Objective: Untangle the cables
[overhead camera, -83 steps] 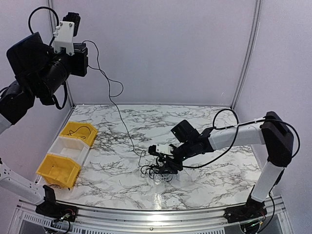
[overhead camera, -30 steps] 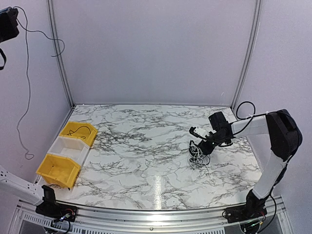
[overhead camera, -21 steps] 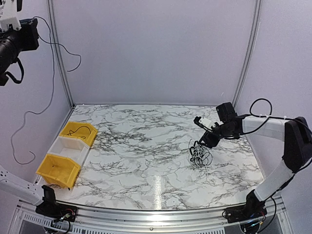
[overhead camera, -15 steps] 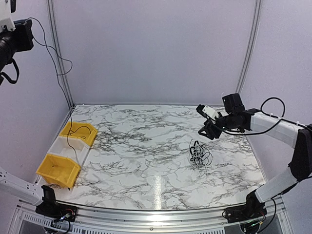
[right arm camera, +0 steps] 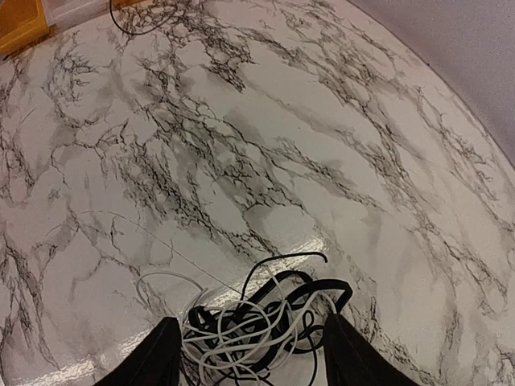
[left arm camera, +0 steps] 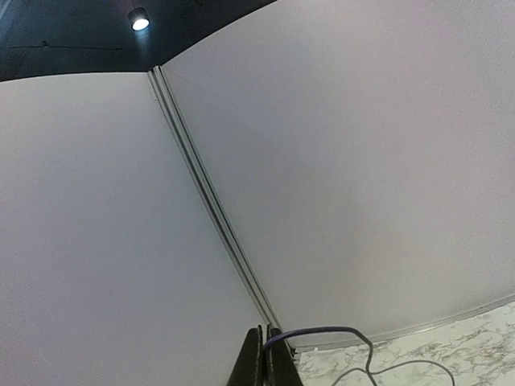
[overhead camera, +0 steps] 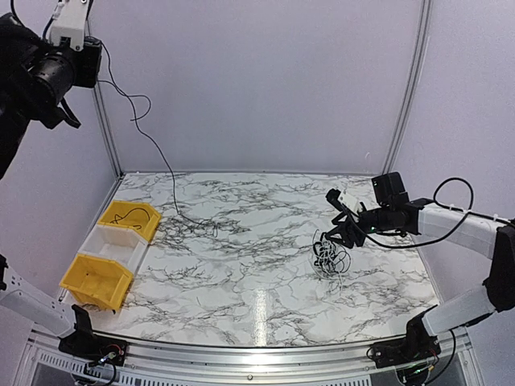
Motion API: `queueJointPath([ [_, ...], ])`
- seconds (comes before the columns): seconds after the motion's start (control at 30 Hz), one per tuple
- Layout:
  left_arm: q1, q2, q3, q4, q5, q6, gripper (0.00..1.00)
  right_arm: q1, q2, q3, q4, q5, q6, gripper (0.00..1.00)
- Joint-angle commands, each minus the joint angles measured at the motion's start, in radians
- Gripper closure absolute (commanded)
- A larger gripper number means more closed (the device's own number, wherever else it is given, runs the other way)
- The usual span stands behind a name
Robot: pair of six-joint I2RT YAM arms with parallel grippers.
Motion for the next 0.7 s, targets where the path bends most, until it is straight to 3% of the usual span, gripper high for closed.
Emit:
queueJointPath([
  [0.0, 0.060, -0.004, 0.054, 0.003, -0.038, 0.018, 1.00, -0.004, -0.002, 0.007, 0.037, -0.043, -0.011, 0.40],
  [0.3, 0.189, 0.041, 0.042, -0.318, -0.036, -0.247, 1.00, -0.004, 0.029, 0.014, 0.019, -0.041, -0.027, 0.41],
  [0.4, 0.264, 0.033, 0.045, -0.418, 0.029, -0.374, 1.00, -0.005, 0.035, 0.014, 0.011, -0.039, -0.034, 0.42],
  [0.67, 0.504, 0.002, -0.095, -0.494, 0.202, -0.504, 1.00, -0.004, 0.042, 0.014, 0.001, -0.038, -0.044, 0.42],
])
